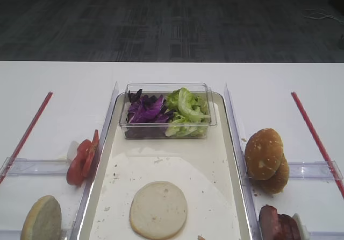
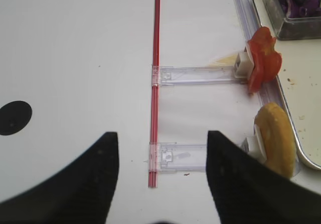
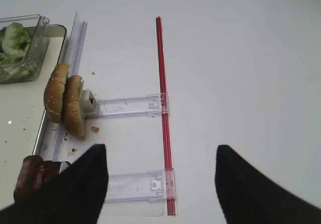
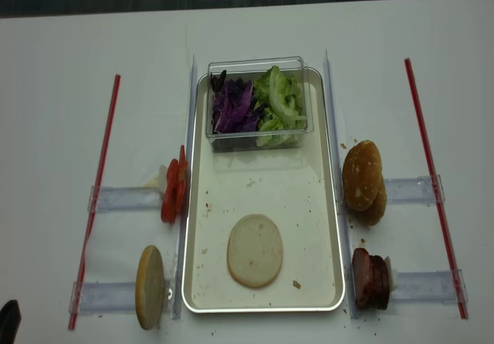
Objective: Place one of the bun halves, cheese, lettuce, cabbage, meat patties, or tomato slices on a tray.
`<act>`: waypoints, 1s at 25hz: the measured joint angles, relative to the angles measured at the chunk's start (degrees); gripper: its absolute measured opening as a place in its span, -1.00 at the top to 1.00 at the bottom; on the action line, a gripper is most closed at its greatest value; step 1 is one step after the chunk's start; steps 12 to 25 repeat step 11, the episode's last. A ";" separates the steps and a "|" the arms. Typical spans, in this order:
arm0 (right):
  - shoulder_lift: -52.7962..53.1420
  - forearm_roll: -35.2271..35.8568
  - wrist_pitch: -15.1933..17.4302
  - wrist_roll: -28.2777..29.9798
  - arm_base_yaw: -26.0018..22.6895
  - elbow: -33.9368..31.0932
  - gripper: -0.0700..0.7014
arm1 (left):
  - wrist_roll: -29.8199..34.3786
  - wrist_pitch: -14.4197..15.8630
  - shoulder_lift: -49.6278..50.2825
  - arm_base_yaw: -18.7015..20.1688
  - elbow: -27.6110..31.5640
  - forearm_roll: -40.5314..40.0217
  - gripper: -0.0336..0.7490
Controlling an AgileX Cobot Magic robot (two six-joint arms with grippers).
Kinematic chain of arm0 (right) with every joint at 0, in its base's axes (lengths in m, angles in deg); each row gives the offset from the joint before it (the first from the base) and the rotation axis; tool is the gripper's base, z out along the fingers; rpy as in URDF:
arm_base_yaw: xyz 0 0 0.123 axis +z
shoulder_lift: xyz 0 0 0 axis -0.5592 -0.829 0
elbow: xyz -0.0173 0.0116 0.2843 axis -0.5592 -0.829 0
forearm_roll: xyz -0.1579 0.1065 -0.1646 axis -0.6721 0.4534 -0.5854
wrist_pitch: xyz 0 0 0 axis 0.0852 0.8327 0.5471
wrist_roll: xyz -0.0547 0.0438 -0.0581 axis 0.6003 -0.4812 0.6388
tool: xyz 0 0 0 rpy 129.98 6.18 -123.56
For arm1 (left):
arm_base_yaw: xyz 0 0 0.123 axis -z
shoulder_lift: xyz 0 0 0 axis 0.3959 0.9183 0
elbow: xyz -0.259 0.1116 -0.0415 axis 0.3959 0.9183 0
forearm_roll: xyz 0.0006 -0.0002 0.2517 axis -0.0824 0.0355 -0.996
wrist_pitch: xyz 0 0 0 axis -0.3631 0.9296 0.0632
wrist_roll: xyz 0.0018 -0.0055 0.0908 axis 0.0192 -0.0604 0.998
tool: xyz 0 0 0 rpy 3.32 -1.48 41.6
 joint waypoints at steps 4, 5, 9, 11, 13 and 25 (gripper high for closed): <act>0.00 0.00 0.00 0.00 0.00 0.00 -0.40 | 0.00 0.00 0.00 0.00 0.00 0.00 -0.10; 0.00 0.00 0.00 0.00 0.00 0.00 -0.40 | 0.00 0.00 0.00 0.00 0.00 0.00 -0.10; 0.00 0.00 0.00 0.00 0.00 0.00 -0.40 | 0.00 0.00 0.00 0.00 0.00 0.00 -0.10; 0.00 0.00 0.00 0.00 0.00 0.00 -0.40 | 0.00 0.00 0.00 0.00 0.00 0.00 -0.10; 0.00 0.00 0.00 0.00 0.00 0.00 -0.40 | 0.00 0.00 0.00 0.00 0.00 0.00 -0.10; 0.00 0.00 0.00 0.00 0.00 0.00 -0.40 | 0.00 0.00 0.00 0.00 0.00 0.00 -0.10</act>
